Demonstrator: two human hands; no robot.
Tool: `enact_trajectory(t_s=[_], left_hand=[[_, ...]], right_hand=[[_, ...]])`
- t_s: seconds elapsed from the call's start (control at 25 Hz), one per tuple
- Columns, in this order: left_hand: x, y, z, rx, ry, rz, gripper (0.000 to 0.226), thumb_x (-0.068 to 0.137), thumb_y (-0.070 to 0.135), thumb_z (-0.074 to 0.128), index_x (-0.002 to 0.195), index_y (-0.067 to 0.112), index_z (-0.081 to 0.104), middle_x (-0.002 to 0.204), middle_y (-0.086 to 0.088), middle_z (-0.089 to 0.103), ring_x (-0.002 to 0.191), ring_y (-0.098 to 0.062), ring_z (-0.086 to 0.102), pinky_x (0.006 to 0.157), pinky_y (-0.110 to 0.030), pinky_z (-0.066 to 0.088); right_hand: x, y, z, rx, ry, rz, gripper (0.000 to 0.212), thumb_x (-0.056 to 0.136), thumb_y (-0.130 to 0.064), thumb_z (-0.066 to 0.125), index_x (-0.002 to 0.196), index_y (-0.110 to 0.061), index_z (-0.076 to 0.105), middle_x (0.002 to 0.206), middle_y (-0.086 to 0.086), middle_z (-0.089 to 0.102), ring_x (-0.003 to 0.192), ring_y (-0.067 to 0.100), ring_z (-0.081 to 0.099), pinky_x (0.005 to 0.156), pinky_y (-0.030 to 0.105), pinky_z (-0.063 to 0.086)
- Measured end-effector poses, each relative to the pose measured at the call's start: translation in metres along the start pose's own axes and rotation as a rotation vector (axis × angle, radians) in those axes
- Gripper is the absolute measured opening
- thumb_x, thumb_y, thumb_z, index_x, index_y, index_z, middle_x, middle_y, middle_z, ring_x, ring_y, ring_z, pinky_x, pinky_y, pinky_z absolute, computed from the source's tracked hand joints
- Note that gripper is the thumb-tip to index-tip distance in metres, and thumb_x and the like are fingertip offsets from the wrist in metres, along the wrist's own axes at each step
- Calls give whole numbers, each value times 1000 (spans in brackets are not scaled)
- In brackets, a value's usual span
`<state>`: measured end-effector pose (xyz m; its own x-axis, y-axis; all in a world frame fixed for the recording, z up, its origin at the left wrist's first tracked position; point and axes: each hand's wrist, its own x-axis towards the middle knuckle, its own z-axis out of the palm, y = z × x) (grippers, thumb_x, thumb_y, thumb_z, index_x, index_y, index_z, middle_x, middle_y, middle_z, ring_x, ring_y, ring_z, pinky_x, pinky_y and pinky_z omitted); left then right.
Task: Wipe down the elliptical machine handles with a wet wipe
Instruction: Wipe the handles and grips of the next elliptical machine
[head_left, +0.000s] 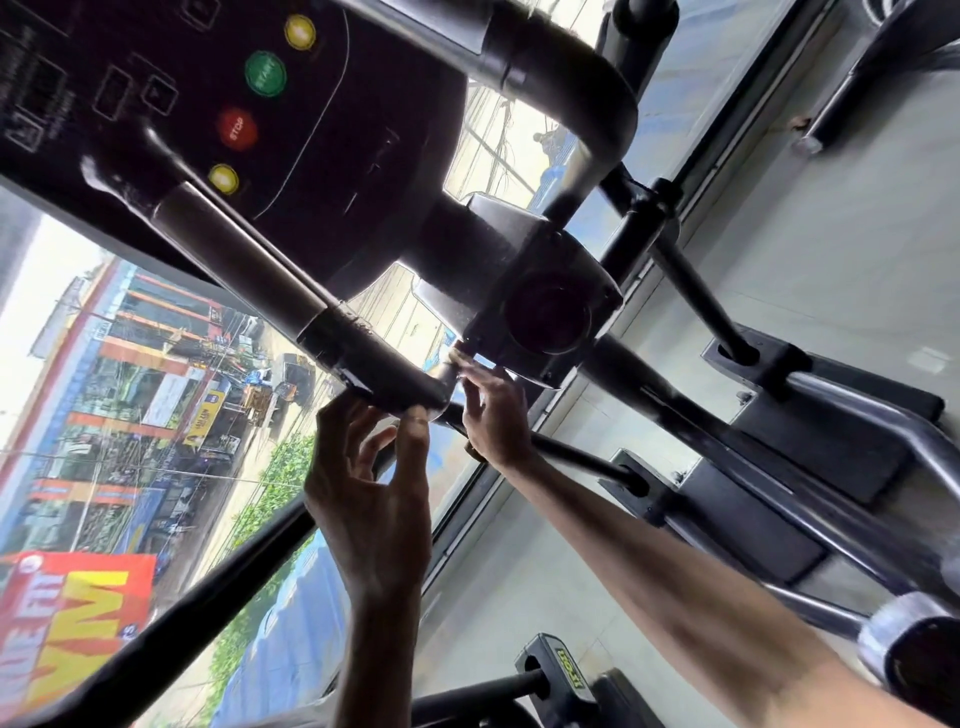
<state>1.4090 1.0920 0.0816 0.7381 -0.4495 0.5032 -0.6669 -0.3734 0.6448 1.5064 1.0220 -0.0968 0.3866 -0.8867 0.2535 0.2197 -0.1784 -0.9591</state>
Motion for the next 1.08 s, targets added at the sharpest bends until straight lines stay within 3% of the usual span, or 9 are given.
enact_trajectory(t_s=[0.08, 0.28, 0.4, 0.48, 0.6, 0.8, 1.0, 1.08], left_hand=[[0, 0, -1, 18, -4, 7, 28, 82, 15, 67, 107, 4, 65, 97, -4, 73, 89, -2, 68, 77, -21, 57], [1, 1, 1, 14, 1, -6, 26, 83, 11, 67, 108, 3, 65, 96, -2, 72, 90, -4, 68, 78, -23, 56], [-1, 3, 3, 9, 22, -6, 27, 82, 11, 66, 108, 2, 65, 97, -4, 72, 91, -6, 68, 79, -27, 57], [-2, 4, 5, 24, 40, -3, 27, 82, 10, 65, 108, 2, 65, 97, -4, 72, 90, -7, 68, 79, -29, 58], [-2, 4, 7, 40, 50, -4, 26, 82, 12, 65, 105, 1, 64, 95, -6, 72, 88, -8, 68, 79, -34, 59], [-2, 3, 6, 67, 35, 14, 26, 84, 11, 64, 108, 2, 63, 98, -10, 73, 94, -24, 71, 84, -47, 59], [-4, 4, 7, 61, 58, 0, 27, 82, 13, 63, 107, 1, 64, 95, -9, 73, 91, -18, 71, 84, -44, 60], [-4, 5, 8, 64, 60, -3, 28, 82, 12, 63, 108, 1, 65, 96, -7, 74, 92, -16, 71, 84, -40, 60]], right_hand=[[-2, -8, -5, 54, 8, 10, 34, 97, -4, 55, 131, -4, 62, 130, 8, 67, 121, 16, 64, 108, 23, 46], [16, -4, -11, -104, -194, -16, 51, 90, 6, 56, 138, -11, 58, 131, 3, 65, 114, 19, 68, 103, 33, 52], [15, -18, -32, 120, -212, 45, 37, 96, 2, 55, 129, -11, 66, 127, 6, 69, 113, 6, 65, 98, 18, 52], [4, -37, -46, 270, -140, 41, 30, 98, -3, 56, 122, -13, 71, 120, 7, 73, 108, 7, 67, 91, 11, 50], [-3, -45, -46, 276, -74, -91, 26, 101, -10, 54, 120, -13, 72, 120, 1, 73, 114, 13, 66, 97, 21, 49], [17, -18, -23, 39, -269, 80, 50, 91, 12, 49, 137, -5, 57, 138, 9, 60, 128, 18, 59, 108, 6, 34], [9, -13, -16, -94, -221, -13, 61, 86, 17, 53, 143, -4, 49, 139, 9, 59, 125, 23, 62, 111, 35, 46], [12, -11, -16, -154, -236, 34, 64, 84, 19, 52, 144, -5, 47, 140, 8, 59, 127, 24, 59, 112, 34, 44]])
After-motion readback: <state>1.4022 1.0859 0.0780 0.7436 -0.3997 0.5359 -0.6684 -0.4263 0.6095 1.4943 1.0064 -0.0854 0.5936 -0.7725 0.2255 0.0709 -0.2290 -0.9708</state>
